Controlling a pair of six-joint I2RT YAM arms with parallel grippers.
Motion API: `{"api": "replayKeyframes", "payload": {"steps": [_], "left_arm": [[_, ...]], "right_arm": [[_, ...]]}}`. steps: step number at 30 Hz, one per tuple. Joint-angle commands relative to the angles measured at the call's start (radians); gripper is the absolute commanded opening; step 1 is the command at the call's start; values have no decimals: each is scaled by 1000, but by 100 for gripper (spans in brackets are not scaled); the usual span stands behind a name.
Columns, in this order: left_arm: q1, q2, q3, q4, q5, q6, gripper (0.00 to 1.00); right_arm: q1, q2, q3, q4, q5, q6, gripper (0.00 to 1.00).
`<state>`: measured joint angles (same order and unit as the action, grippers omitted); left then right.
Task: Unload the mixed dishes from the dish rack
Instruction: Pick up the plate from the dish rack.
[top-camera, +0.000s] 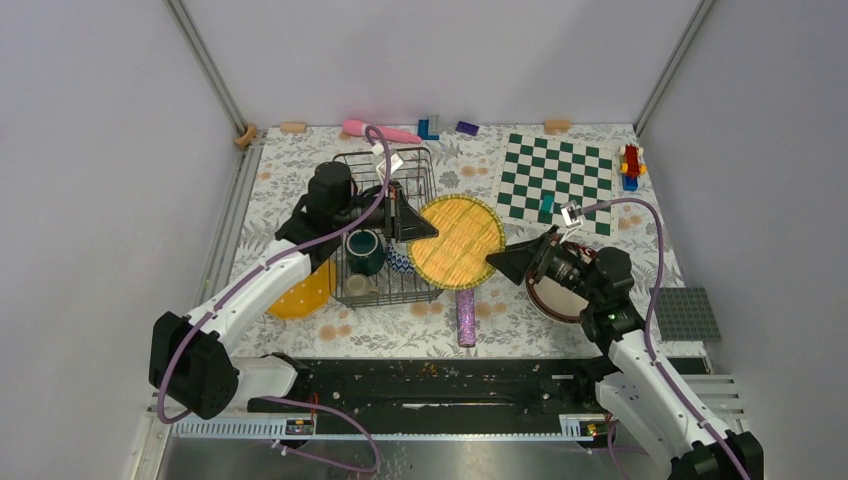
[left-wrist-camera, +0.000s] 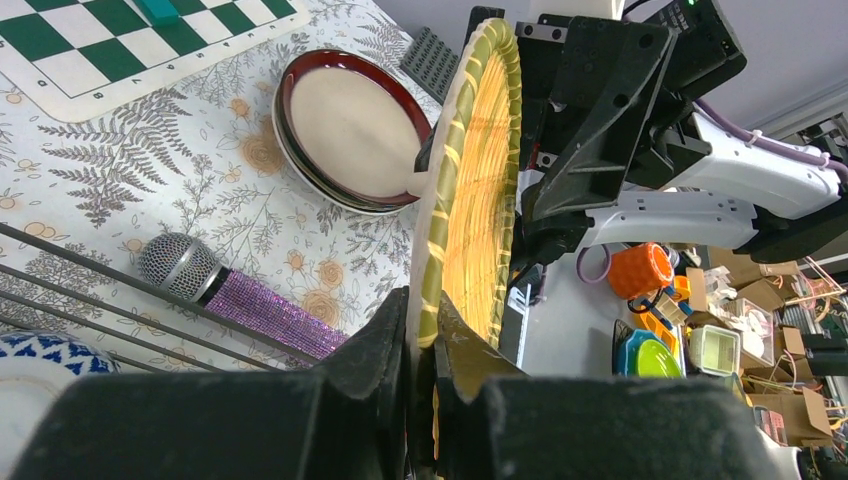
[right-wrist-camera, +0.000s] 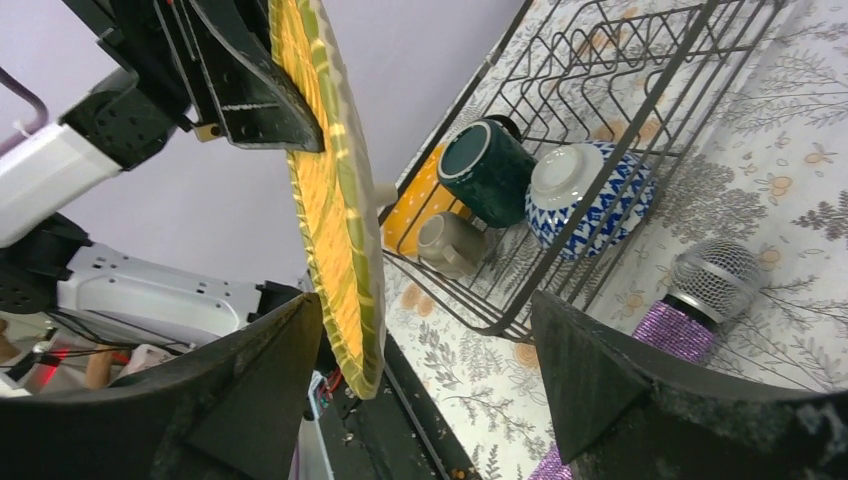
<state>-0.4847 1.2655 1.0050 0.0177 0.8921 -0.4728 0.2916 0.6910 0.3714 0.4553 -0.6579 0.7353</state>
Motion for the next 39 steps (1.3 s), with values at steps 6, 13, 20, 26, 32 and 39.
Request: {"api": "replayKeyframes", "payload": {"steps": [6, 13, 20, 26, 32, 39], "left_arm": [[-30, 28, 25, 43, 38, 8, 0], [-34, 43, 37, -8, 1, 31, 10], [-34, 29, 54, -80, -77, 67, 78], [-34, -8, 64, -151, -217, 99, 99], [-34, -65, 68, -228, -546, 100, 99], [-34, -118, 61, -339, -975, 62, 99]], "right_arm": [[-3, 75, 34, 199, -69, 135, 58], [-3, 105, 37, 232, -93, 173, 17], [-3, 62, 36, 150, -38, 135, 0], [-3, -8, 51, 0, 23, 65, 0], [-3, -58, 96, -284, 231, 14, 0], [-3, -82, 138, -501, 517, 16, 0]]}}
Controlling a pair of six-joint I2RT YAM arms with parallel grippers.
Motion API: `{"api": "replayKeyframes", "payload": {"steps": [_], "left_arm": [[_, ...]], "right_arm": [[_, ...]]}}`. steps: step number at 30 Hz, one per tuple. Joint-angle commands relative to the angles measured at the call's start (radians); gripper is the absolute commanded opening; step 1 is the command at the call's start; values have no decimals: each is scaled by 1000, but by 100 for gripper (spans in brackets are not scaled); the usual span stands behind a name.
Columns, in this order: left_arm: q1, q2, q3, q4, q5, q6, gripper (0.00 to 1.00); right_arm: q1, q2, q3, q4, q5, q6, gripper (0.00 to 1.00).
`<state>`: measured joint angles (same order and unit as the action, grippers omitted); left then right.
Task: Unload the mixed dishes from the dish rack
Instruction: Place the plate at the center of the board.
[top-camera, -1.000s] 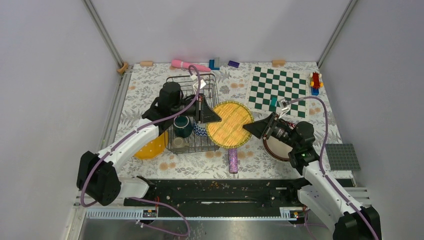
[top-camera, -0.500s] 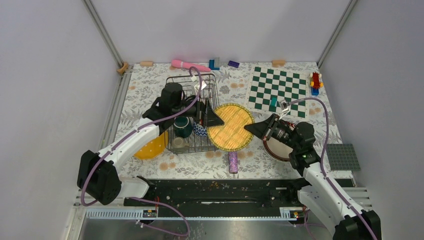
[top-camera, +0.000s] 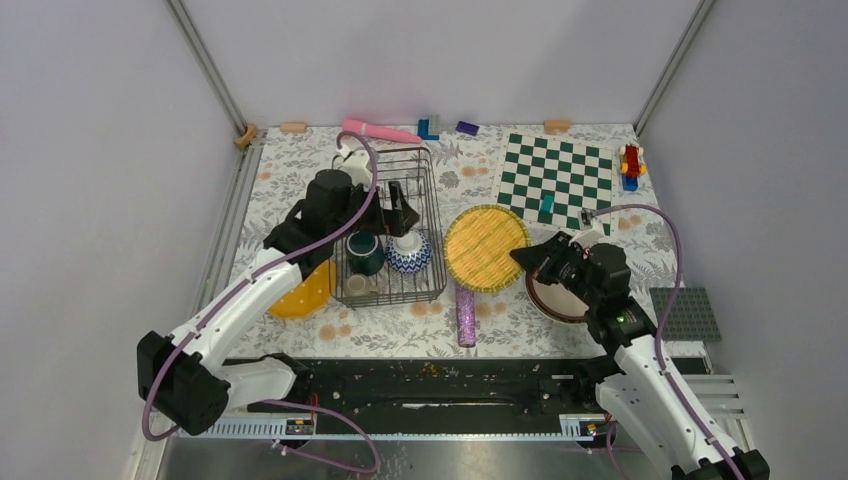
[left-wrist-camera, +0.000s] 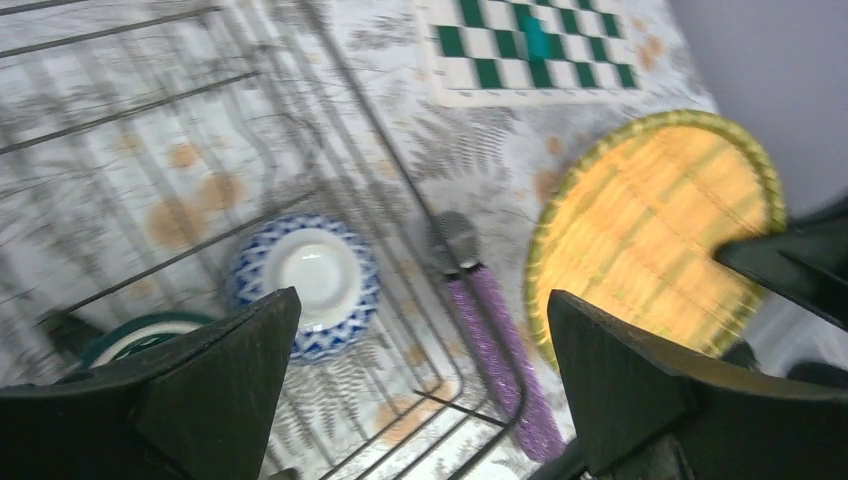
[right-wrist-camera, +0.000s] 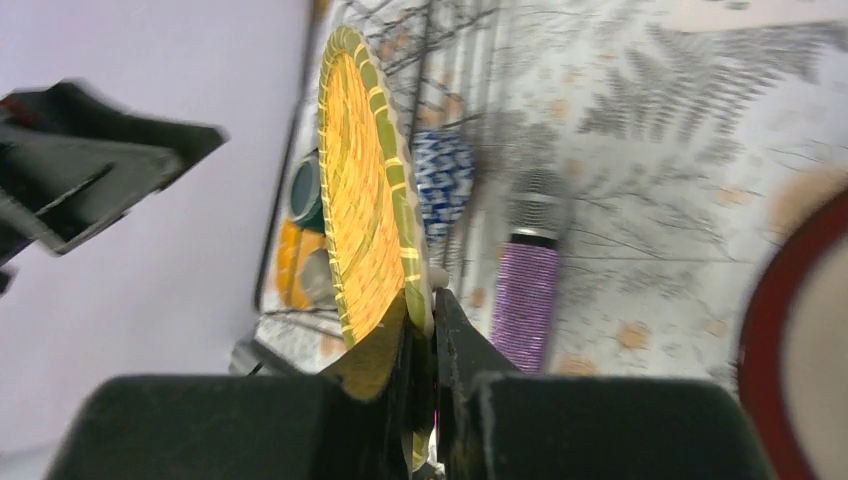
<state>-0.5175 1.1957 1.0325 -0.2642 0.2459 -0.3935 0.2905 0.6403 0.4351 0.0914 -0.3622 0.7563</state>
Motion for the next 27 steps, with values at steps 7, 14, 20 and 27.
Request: {"api": "replayKeyframes", "payload": {"steps": [7, 14, 20, 27], "left_arm": [[-1, -52, 37, -131, -508, -30, 99], [-1, -16, 51, -184, -631, -45, 99], [-1, 15, 60, -202, -660, -51, 99], [-1, 46, 77, -221, -672, -50, 99]], "right_arm": [[-2, -99, 94, -338, 468, 13, 0], [-2, -195, 128, -566, 684, 33, 0], [-4, -257, 158, -736, 843, 59, 0], [-2, -284, 149, -806, 946, 79, 1]]}}
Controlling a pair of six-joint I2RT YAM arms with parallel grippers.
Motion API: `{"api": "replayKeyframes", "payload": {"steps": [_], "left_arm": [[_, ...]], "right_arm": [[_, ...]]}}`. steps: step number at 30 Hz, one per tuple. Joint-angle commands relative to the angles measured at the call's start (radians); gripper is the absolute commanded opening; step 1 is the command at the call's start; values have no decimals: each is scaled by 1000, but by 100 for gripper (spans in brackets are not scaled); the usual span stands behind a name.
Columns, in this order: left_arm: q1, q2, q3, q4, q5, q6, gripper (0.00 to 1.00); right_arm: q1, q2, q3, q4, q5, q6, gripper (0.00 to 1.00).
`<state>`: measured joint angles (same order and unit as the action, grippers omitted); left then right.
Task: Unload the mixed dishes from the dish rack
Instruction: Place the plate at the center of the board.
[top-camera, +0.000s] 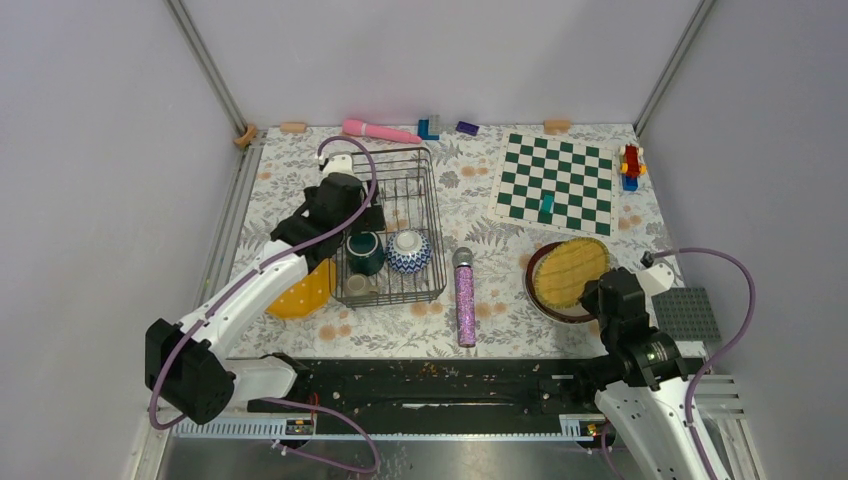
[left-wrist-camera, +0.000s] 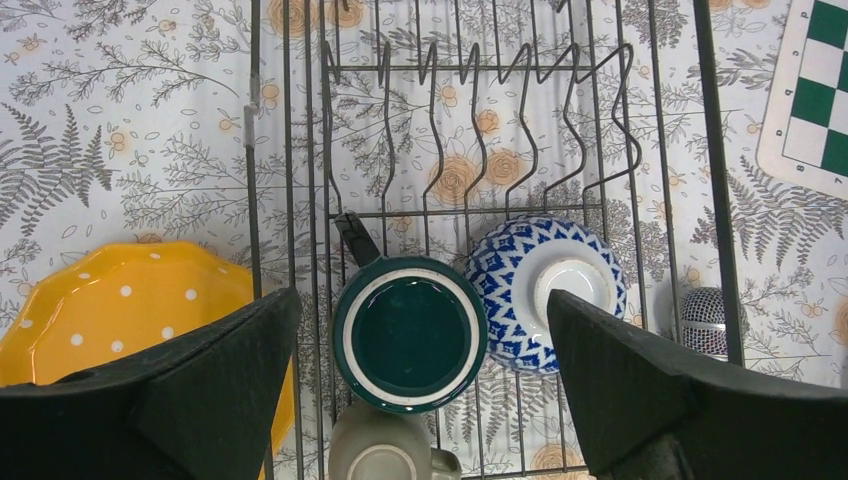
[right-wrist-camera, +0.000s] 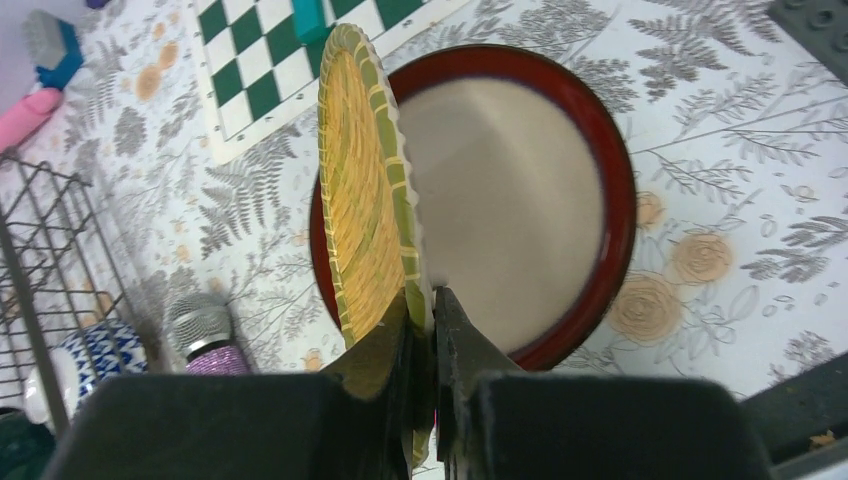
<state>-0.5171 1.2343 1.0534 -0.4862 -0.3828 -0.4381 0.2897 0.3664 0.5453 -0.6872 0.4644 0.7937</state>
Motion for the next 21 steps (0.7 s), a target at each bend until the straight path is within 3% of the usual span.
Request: {"api": "replayKeyframes", "payload": {"steps": [1, 21], "left_arm": [[-1, 10, 57, 0, -44, -5, 99], [-1, 17, 62, -11, -56, -5, 99]], "right_arm": [[-2, -6, 37, -33, 125, 45, 1], [-2, 39, -19, -48, 144, 115, 19]]}}
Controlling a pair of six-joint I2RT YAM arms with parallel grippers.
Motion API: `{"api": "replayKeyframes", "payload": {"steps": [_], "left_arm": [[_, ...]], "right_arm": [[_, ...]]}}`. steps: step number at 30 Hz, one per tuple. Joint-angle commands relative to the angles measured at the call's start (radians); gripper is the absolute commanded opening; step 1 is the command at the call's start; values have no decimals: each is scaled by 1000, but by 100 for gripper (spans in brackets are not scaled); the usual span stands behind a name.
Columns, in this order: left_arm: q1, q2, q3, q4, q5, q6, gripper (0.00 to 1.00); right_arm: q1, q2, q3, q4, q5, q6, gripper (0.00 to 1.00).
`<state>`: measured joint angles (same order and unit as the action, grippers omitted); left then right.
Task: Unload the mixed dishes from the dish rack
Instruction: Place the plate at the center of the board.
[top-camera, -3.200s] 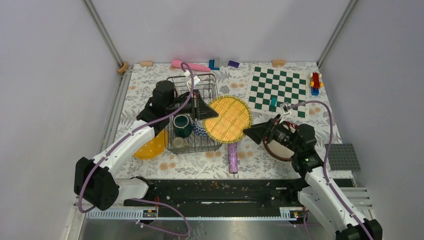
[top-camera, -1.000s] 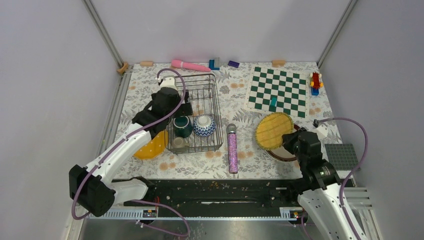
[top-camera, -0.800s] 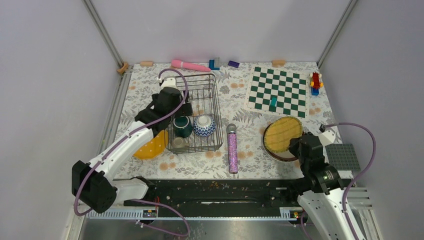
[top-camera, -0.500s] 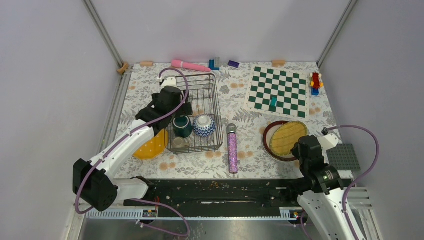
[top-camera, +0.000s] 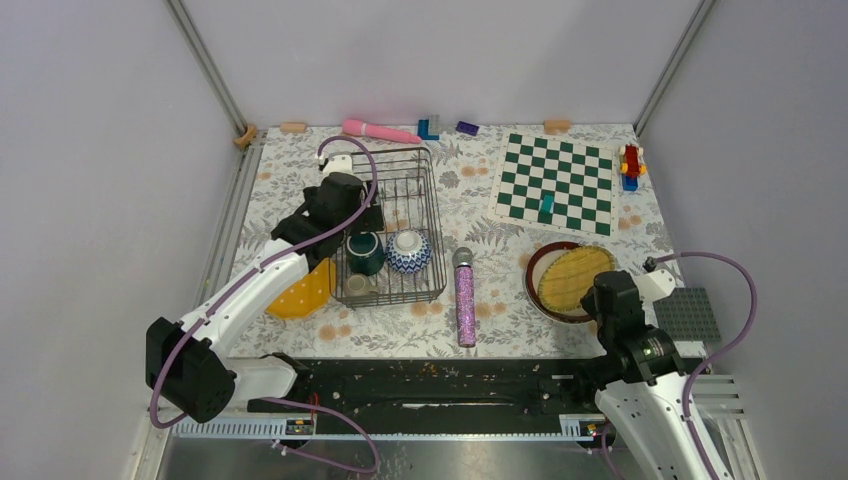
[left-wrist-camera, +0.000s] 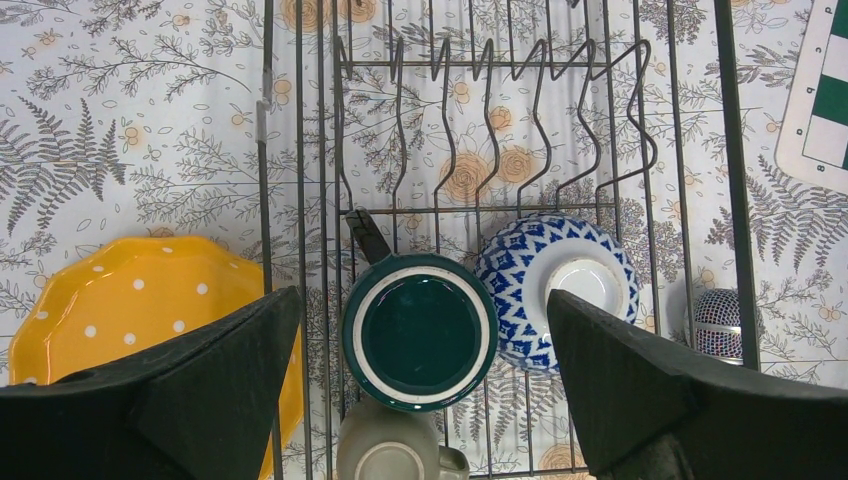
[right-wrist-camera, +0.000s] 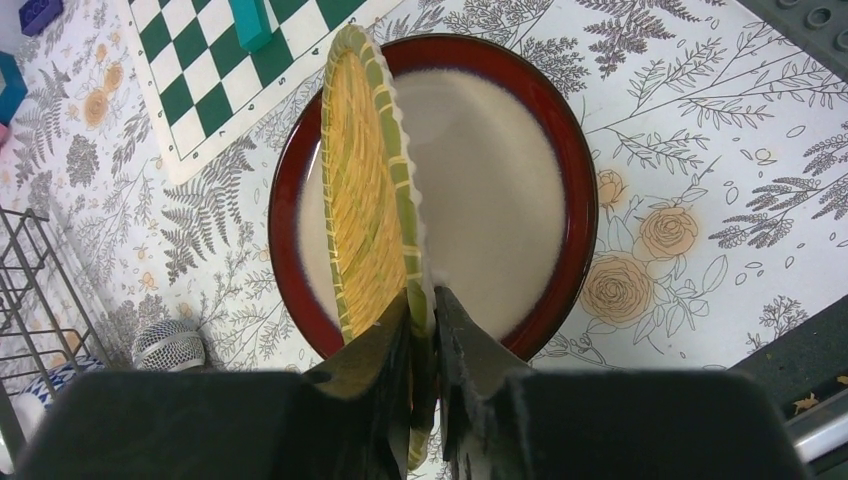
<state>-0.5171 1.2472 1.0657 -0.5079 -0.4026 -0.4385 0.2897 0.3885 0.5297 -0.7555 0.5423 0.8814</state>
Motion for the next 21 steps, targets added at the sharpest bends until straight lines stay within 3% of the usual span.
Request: {"api": "replayKeyframes", "payload": {"steps": [1, 10, 17, 21], "left_arm": [[-1, 6, 49, 11, -36, -5, 99], [-1, 15, 56, 2, -35, -6, 99], [-1, 17, 59, -1, -37, -6, 99], [-1, 19, 61, -4, -38, -6, 99]], "right_arm": [[-2, 21, -6, 21, 69, 27, 20], [-2, 37, -33, 21, 58, 32, 41], [-2, 38, -62, 21, 46, 40, 46], [-2, 39, -70, 20, 35, 38, 54]]}}
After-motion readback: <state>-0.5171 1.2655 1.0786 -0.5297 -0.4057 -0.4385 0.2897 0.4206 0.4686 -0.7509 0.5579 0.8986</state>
